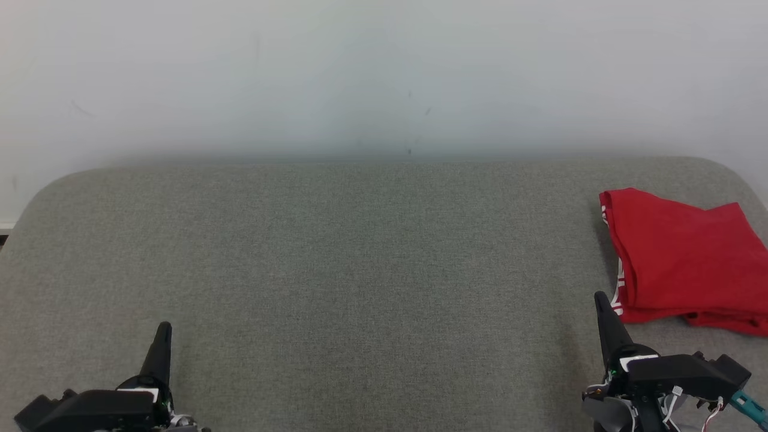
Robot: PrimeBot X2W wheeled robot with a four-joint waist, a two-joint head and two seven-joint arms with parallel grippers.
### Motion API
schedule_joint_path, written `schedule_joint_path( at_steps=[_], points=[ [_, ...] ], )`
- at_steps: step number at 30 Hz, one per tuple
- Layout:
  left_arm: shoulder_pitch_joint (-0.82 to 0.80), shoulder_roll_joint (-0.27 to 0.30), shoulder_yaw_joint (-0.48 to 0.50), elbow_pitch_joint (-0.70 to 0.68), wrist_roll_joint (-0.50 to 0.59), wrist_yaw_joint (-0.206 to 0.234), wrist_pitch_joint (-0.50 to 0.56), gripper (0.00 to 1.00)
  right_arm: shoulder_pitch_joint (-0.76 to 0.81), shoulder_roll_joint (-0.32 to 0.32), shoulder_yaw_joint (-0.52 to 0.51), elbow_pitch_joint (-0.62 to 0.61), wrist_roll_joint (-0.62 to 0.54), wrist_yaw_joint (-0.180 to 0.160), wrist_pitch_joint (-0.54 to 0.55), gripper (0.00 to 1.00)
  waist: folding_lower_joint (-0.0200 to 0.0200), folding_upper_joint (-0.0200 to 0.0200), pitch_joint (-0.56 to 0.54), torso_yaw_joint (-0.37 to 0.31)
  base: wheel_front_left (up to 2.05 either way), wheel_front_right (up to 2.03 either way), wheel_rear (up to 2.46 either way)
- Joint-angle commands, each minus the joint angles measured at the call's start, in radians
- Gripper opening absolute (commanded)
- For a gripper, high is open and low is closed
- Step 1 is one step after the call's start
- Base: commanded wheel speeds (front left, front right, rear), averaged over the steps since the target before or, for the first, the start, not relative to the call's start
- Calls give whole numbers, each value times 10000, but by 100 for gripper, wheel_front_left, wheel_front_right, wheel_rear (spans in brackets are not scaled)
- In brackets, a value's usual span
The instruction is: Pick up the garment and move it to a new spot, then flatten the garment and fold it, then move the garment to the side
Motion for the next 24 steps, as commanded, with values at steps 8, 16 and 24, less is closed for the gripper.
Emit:
schedule_joint_path(
  at_steps=[8, 16, 24],
  points=[
    [-301, -19, 136, 30, -639, 3, 233, 0, -217, -6, -77, -4, 689, 10, 75, 0, 0, -1, 44, 7, 0, 0, 0],
    [-417, -30, 198, 62, -1092, 3, 411, 0, -245, -7, -131, 14, 1226, 10, 106, 0, 0, -1, 87, 13, 0, 0, 0],
    [-472, -40, 267, 90, -1522, 4, 546, 0, -350, -7, -173, 30, 1681, 11, 167, 0, 0, -1, 125, 19, 0, 0, 0]
  ],
)
